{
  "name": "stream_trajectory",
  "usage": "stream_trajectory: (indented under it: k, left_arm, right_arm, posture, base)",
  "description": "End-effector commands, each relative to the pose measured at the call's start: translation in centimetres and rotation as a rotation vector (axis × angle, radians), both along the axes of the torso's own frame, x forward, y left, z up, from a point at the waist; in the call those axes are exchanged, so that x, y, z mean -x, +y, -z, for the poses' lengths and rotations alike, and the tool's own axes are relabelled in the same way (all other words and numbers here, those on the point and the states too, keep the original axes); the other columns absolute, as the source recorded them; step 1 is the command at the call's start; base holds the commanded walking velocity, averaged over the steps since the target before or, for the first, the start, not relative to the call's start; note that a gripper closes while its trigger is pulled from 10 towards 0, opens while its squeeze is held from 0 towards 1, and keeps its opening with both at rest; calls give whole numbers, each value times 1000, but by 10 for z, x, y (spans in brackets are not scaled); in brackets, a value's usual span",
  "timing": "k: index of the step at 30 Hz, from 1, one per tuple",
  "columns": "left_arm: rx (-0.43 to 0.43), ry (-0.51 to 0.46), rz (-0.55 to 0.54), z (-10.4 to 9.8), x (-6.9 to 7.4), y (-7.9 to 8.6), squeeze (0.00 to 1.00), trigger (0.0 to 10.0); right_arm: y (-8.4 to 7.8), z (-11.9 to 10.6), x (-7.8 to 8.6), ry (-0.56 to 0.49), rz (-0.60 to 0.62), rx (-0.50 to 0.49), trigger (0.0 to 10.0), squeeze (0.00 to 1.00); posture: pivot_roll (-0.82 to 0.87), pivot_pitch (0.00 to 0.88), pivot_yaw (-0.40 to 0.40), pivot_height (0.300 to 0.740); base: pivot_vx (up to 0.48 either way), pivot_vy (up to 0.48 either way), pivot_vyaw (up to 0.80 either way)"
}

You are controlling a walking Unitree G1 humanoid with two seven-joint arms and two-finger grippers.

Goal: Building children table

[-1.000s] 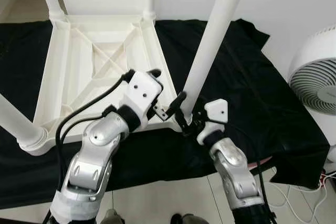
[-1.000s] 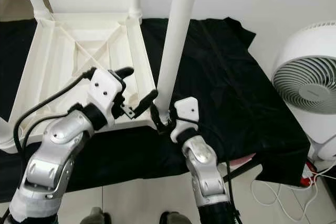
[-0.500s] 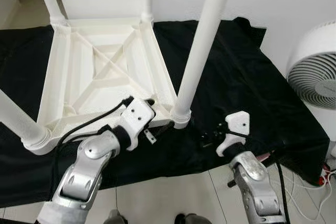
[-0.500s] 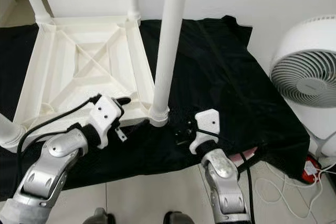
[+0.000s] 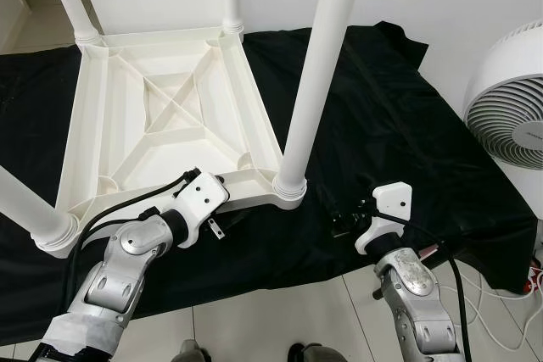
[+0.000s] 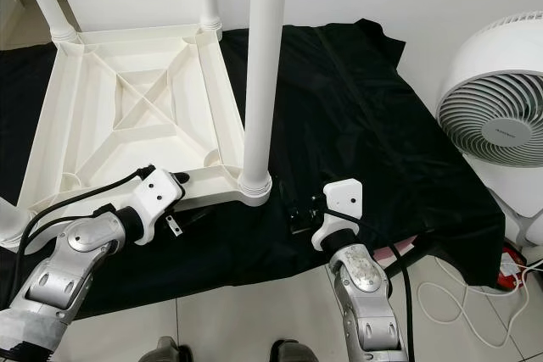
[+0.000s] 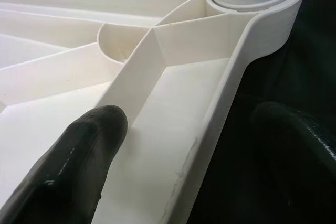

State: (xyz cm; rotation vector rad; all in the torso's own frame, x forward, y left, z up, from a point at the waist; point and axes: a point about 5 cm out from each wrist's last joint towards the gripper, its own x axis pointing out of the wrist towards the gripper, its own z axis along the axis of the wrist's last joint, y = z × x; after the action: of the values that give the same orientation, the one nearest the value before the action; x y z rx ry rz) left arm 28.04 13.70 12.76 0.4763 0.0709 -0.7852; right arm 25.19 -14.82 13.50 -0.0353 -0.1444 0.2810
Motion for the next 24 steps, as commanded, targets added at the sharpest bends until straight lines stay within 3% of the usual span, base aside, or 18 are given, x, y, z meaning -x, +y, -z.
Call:
stream_trajectory:
  k: [1, 3, 4, 5, 6, 9, 10, 11, 19, 24]
  left_arm:
    - [-36, -3, -45, 5, -3, 9, 0, 10000]
    - [-58, -6, -68, 7, -10, 18, 0, 10000]
    - [-64, -7, -70, 8, -11, 20, 0, 9098]
    - [-64, -7, -70, 8, -11, 20, 0, 9098]
    - [-66, -1, -73, 9, -11, 22, 0, 7765]
    - [-65, 3, -74, 9, -12, 25, 0, 7412]
    - [-63, 2, -82, 9, -13, 26, 0, 6431]
    - [-64, -1, -85, 8, -13, 26, 0, 10000]
    - [-37, -18, -84, 4, -13, 28, 0, 10000]
    - [-68, 16, -112, 15, -11, 37, 0, 10000]
  right_arm:
    - [-2, 0, -1, 4, 9, 4, 10000, 0]
    - [-3, -1, -3, 1, 16, 5, 10000, 0]
    - [-3, -1, -4, 0, 17, 5, 10000, 0]
    - [-3, -1, -4, 0, 17, 5, 10000, 0]
    - [-3, -1, -4, -2, 18, 6, 10000, 0]
    - [-2, -2, -5, -3, 18, 5, 10000, 0]
    - [-2, -2, -6, -6, 15, 0, 10000, 0]
    - [-1, -3, -6, -10, 9, -1, 10000, 0]
    - [1, -3, -7, -12, 3, 4, 10000, 0]
    - [2, -3, -11, -14, -3, 11, 10000, 0]
  posture:
    - [-84, 100, 34, 740]
    - [-84, 100, 34, 740]
    - [-84, 97, 36, 740]
    - [-84, 97, 36, 740]
    - [-84, 97, 36, 740]
    - [-84, 97, 37, 740]
    - [-80, 96, 36, 740]
    - [-80, 96, 36, 740]
    - [-76, 93, 32, 740]
    - [-67, 91, 25, 740]
  base:
    - [0, 0, 0]
    - [0, 0, 0]
    - [0, 0, 0]
    - [0, 0, 0]
    - [0, 0, 0]
    - [0, 0, 0]
    - [0, 0, 0]
    - [0, 0, 0]
    - [0, 0, 0]
    - [0, 0, 0]
